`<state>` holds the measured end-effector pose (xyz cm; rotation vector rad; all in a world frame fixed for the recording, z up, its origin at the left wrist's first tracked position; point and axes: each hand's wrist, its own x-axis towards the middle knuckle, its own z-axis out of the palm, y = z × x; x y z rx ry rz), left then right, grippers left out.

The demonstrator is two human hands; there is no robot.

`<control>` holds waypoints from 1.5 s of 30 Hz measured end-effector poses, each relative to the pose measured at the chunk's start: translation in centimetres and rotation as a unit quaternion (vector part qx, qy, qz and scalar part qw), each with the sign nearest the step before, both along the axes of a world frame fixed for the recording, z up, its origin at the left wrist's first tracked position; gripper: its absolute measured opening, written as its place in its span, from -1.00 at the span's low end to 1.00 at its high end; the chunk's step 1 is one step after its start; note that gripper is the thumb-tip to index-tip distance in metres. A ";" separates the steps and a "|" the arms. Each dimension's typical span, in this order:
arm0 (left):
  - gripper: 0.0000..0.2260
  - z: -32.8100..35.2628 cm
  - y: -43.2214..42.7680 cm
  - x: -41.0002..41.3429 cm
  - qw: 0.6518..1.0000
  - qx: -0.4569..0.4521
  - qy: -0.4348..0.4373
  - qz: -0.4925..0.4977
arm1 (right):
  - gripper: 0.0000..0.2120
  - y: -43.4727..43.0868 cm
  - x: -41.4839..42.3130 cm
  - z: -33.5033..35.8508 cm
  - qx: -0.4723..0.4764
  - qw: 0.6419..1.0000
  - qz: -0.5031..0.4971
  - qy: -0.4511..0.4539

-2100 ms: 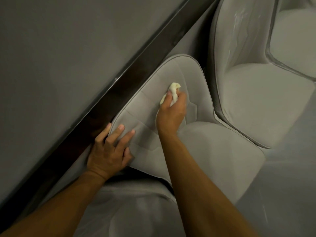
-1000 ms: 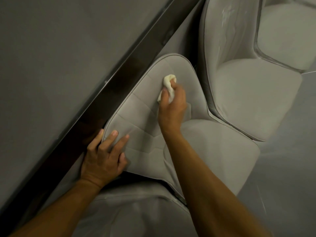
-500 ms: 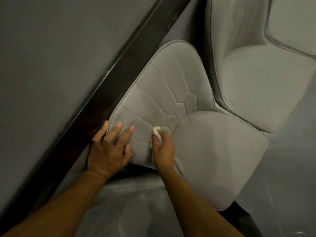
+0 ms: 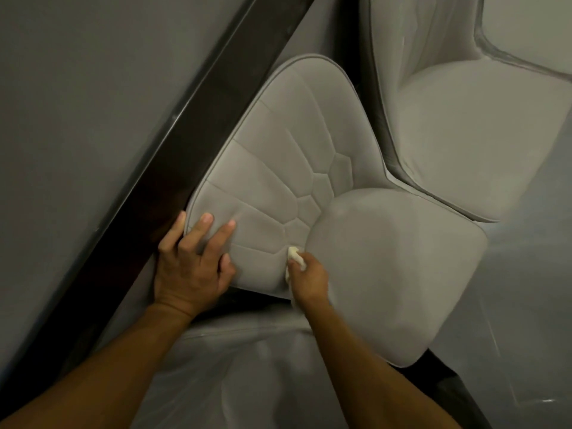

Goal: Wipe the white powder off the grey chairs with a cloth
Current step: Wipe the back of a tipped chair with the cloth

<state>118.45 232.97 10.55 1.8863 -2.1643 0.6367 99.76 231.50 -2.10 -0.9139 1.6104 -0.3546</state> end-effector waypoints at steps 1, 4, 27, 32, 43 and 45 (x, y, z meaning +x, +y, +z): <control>-0.59 0.1 0.0 0.0 1.000 -0.002 0.002 -0.001 | -0.73 -0.2 -0.4 0.0 -0.009 1.000 0.001 0.008; -0.61 0.2 -0.1 0.0 1.000 -0.003 0.008 -0.004 | -0.76 0.0 -0.8 0.8 -0.101 0.995 0.004 -0.014; -0.60 0.5 0.2 -0.2 1.000 0.023 -0.008 0.011 | -0.70 2.7 -4.3 -3.1 -0.014 0.994 0.110 0.025; -0.57 2.5 0.5 -2.2 0.993 0.094 0.030 0.065 | -0.75 0.5 -1.7 0.0 -0.071 0.996 0.017 -0.040; -0.54 8.0 -5.8 -4.6 0.951 0.277 -0.106 -0.082 | -0.68 -1.9 -1.0 -1.6 0.002 0.996 0.087 0.011; -0.53 8.6 -9.8 -3.9 0.929 0.307 -0.177 -0.108 | -0.65 -2.5 -0.7 -1.3 -0.059 0.997 0.051 -0.020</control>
